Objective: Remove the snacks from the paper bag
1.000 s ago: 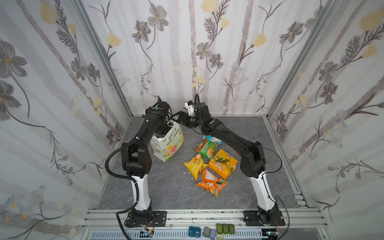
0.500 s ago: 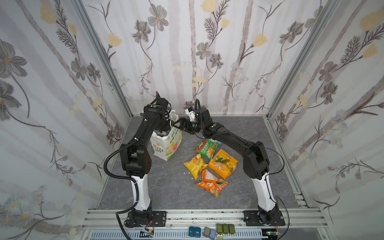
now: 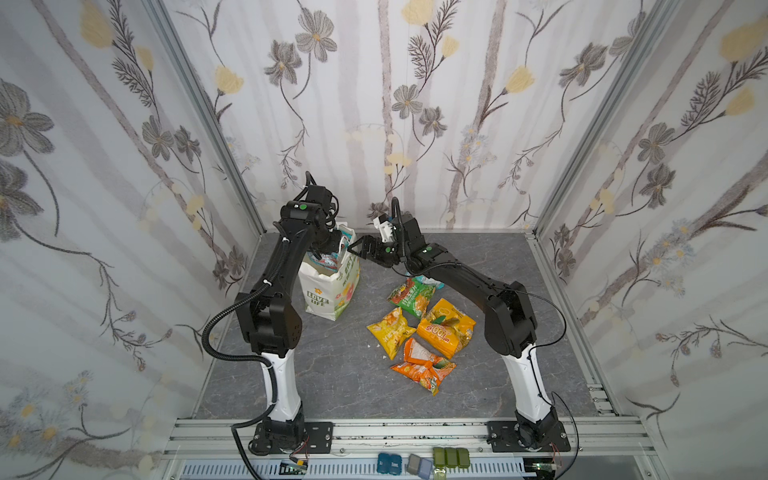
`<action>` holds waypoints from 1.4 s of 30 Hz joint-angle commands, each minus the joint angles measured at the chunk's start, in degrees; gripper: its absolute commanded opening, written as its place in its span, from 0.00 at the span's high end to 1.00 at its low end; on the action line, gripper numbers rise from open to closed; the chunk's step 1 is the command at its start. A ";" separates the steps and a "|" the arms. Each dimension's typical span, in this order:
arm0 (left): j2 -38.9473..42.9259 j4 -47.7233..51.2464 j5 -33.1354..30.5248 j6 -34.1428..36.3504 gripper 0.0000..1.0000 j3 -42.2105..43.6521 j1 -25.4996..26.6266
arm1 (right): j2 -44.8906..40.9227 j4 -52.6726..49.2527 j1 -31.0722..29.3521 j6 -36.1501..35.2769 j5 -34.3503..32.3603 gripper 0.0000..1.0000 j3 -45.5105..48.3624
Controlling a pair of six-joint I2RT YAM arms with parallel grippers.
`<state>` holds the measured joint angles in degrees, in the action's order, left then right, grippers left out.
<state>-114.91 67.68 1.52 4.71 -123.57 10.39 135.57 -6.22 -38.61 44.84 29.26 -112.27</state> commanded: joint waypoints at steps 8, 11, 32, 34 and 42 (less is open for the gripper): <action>-0.81 1.89 -2.05 0.89 1.00 -6.20 -0.42 | -1.25 -0.68 0.42 -0.55 -1.04 0.01 1.30; -1.76 3.41 -0.71 0.98 1.00 -8.94 -0.55 | -1.68 -0.22 0.58 -0.20 -0.46 0.01 2.26; 3.00 4.93 9.41 0.43 1.00 -12.26 -0.20 | -14.87 1.13 1.53 -0.47 -1.57 0.01 3.11; 3.54 4.62 9.21 0.12 1.00 -12.38 -0.33 | -15.33 0.32 1.56 -0.97 -1.72 0.01 3.26; 2.20 7.21 -13.25 3.01 1.00 -13.71 -0.44 | -15.93 -0.40 1.55 -1.16 -1.13 0.01 4.90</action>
<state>-112.05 73.89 1.13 5.37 -136.64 10.13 120.46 -6.92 -37.06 44.27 28.12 -108.09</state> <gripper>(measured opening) 0.111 0.994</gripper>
